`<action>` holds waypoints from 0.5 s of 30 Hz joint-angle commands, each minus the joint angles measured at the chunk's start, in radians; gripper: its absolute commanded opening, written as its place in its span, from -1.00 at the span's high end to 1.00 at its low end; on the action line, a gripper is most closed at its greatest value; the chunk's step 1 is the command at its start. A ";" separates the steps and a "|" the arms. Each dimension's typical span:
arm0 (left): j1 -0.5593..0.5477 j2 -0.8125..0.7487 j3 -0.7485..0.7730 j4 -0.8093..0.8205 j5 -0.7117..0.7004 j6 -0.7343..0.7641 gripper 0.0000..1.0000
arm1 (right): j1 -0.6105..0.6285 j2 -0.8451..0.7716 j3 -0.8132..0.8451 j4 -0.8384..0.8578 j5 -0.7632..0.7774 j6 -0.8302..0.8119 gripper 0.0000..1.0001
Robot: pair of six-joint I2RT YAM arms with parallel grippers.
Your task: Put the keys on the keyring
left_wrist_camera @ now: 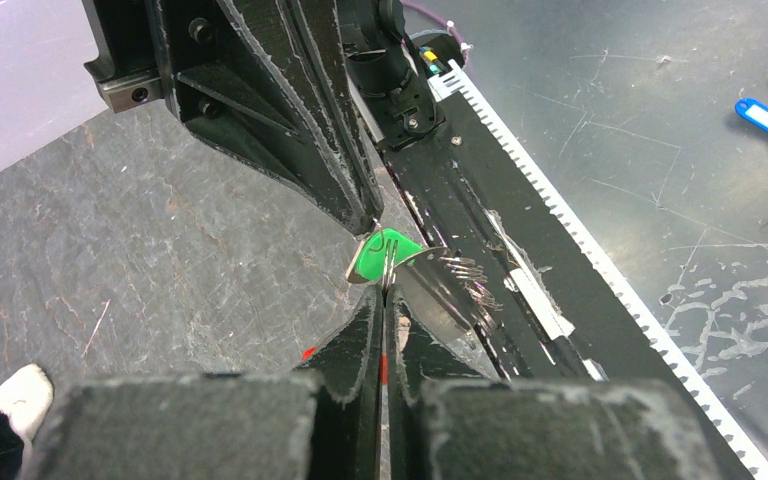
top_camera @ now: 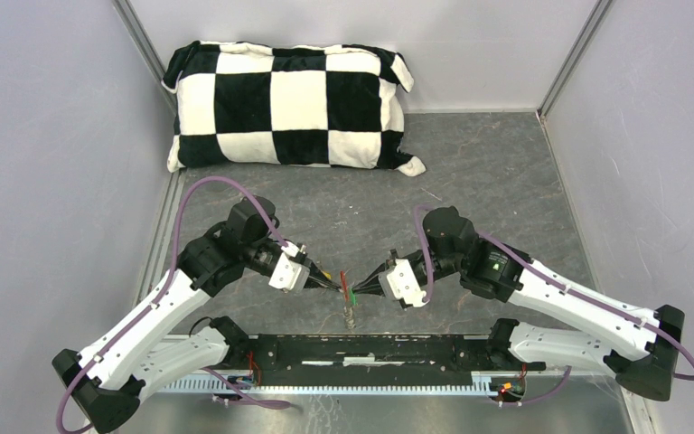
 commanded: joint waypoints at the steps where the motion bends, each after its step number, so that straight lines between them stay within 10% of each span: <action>1: -0.001 0.000 0.047 0.015 0.020 -0.037 0.96 | 0.010 0.006 0.048 0.026 0.013 -0.006 0.99; 15: -0.001 -0.006 0.040 0.016 0.005 -0.054 0.96 | 0.016 0.004 0.052 0.054 0.035 0.008 0.99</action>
